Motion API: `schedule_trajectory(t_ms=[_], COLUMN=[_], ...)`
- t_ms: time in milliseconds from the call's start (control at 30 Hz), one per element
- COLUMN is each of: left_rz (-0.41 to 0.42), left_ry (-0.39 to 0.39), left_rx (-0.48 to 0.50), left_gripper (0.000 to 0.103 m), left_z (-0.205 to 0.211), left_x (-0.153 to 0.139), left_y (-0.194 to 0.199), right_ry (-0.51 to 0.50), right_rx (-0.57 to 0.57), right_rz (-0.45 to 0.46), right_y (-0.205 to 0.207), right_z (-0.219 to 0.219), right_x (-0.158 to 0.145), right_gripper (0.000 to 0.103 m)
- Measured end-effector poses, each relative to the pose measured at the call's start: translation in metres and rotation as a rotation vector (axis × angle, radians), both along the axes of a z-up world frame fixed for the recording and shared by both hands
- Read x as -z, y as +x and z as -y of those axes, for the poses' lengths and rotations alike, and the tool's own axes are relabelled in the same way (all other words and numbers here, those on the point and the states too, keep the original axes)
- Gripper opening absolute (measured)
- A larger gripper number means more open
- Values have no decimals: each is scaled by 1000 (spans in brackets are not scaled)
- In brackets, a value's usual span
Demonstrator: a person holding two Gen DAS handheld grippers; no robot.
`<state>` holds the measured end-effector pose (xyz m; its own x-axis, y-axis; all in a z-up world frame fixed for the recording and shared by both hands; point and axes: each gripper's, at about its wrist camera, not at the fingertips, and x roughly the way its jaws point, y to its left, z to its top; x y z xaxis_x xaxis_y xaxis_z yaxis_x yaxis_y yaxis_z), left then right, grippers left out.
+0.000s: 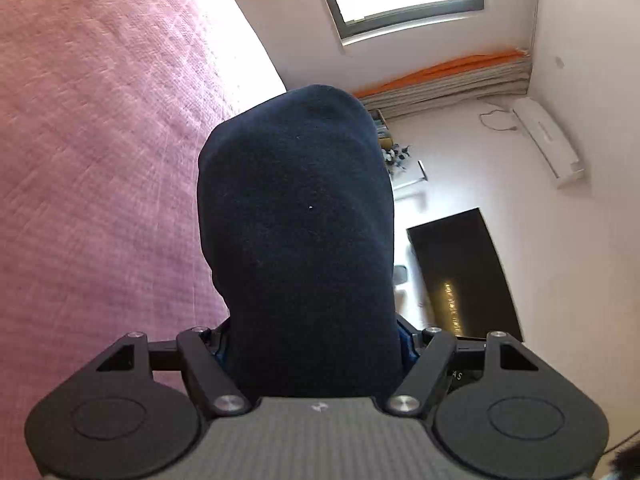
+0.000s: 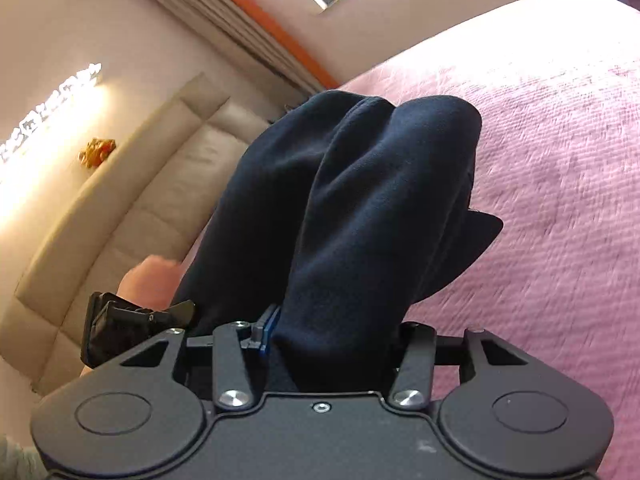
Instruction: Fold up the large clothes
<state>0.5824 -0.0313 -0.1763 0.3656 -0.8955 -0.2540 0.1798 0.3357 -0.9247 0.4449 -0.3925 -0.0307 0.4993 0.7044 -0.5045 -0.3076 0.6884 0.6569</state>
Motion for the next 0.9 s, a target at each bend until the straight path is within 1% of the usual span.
schedule_trajectory(t_ms=[67, 133, 200, 267, 367, 433, 500, 533, 600, 633, 667, 700, 733, 767, 800, 900], left_rz=[-32, -74, -109, -125, -151, -183, -232, -234, -186, -172, -160, -143, -128, -106, -79, 1], left_ry=[-3, -3, 4, 13, 25, 38, 55, 61, 40, 31, 30, 31, 35, 50, 76, 191], left_rx=[-13, -29, -48, -69, -110, -137, -149, -150, -144, -145, -148, -150, -151, -151, -155, -207], left_gripper=[73, 73, 73, 73, 73, 74, 74, 75, 76, 77, 78, 78, 78, 78, 77, 77], left_z=[-21, -37, -55, -71, -89, -101, -107, -111, -115, -117, -121, -123, -125, -127, -128, -136], left_x=[-6, -8, -4, 5, 34, 63, 88, 100, 108, 111, 113, 113, 113, 110, 107, 80], left_y=[-36, -67, -100, -127, -159, -177, -183, -187, -190, -191, -193, -195, -197, -200, -200, -219], right_ry=[-24, -42, -41, -29, -29, -51, -70, -73, -34, -8, 7, 11, 8, 6, -7, -121], right_rx=[-2, -7, -24, -45, -76, -93, -100, -100, -93, -86, -79, -68, -55, -43, -26, 87], right_rz=[-27, -60, -101, -135, -189, -209, -203, -177, -128, -123, -121, -122, -125, -120, -92, 38], right_y=[-30, -57, -79, -94, -106, -110, -118, -122, -127, -132, -133, -134, -136, -137, -143, -173], right_z=[-20, -39, -54, -65, -80, -87, -93, -95, -93, -87, -84, -85, -83, -82, -79, -78], right_x=[-8, -9, -3, 13, 45, 70, 95, 102, 107, 110, 112, 113, 114, 111, 105, 67], right_gripper=[58, 58, 58, 59, 59, 59, 59, 60, 67, 70, 75, 78, 78, 78, 77, 78])
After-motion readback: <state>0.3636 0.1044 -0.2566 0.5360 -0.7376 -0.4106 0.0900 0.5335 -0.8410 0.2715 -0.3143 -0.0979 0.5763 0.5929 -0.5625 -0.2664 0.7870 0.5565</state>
